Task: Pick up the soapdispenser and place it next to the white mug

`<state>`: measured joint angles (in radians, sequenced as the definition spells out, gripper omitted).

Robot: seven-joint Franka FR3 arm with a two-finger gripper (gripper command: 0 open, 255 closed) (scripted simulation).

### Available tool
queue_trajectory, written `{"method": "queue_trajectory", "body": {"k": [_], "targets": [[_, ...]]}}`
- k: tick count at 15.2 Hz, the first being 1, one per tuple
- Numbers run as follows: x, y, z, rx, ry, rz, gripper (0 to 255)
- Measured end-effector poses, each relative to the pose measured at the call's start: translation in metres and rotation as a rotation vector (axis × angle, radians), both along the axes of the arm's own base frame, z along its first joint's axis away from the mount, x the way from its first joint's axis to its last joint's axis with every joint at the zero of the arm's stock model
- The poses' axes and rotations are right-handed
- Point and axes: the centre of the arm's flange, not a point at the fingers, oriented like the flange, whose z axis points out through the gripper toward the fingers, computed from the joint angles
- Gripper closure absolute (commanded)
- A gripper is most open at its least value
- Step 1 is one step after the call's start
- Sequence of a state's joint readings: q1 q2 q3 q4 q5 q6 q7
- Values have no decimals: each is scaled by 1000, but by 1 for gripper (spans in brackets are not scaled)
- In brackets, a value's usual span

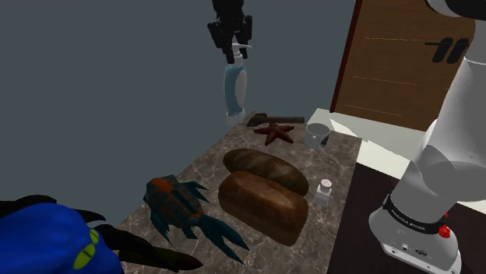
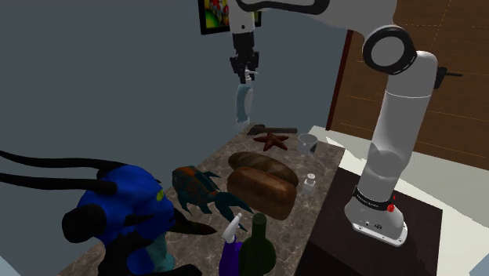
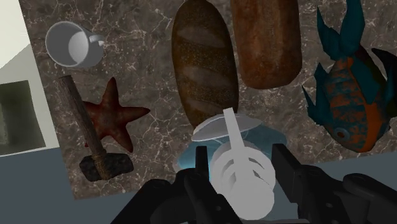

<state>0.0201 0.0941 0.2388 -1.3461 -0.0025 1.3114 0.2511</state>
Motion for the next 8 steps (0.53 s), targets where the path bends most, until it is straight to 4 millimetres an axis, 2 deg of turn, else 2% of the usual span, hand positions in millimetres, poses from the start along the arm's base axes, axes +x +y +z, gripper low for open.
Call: {"method": "queue_trajectory", "body": {"k": [8], "targets": [[-27, -90, 49, 0, 0, -1, 255]]}}
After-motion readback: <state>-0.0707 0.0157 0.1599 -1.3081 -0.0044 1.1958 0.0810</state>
